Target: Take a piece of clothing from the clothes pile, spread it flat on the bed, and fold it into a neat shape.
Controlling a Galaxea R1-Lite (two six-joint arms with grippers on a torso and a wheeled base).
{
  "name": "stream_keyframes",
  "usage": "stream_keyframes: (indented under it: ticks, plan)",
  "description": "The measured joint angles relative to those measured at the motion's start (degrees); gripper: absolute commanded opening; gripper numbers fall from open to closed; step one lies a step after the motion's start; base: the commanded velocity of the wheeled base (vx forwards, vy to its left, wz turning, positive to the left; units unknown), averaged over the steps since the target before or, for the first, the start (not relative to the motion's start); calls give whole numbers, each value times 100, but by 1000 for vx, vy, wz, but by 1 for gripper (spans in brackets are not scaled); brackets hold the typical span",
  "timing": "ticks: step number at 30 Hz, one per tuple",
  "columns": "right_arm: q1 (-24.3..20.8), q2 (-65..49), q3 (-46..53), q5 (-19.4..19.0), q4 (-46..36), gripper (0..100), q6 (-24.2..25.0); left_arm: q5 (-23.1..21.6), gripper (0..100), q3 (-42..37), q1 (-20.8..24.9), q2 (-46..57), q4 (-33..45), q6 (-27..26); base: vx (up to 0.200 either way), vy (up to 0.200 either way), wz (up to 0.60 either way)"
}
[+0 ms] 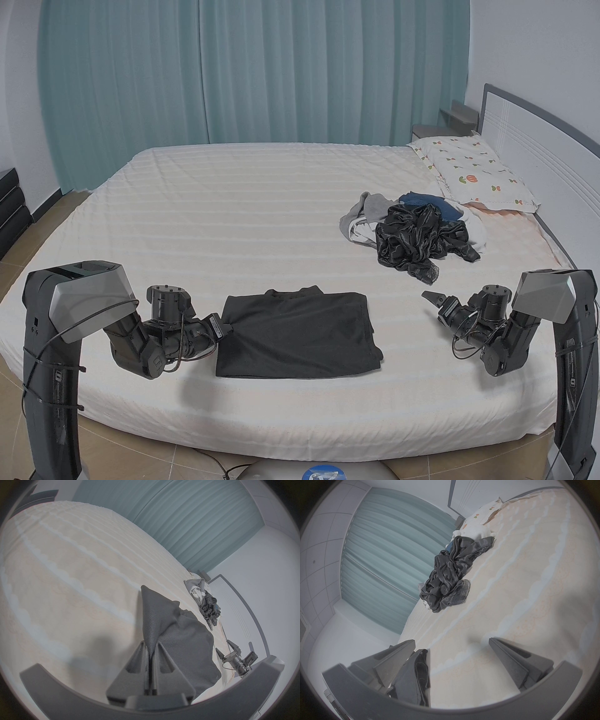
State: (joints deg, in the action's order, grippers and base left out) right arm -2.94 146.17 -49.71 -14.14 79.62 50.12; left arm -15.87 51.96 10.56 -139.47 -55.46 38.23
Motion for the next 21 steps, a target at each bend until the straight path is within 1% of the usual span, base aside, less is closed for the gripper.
stream_keyframes:
  ticks: [21]
  plan:
    - [0, 0, 55, 9, 149, 100, -2, 0, 0, -107, -117, 59, -7, -2, 0, 200, 0]
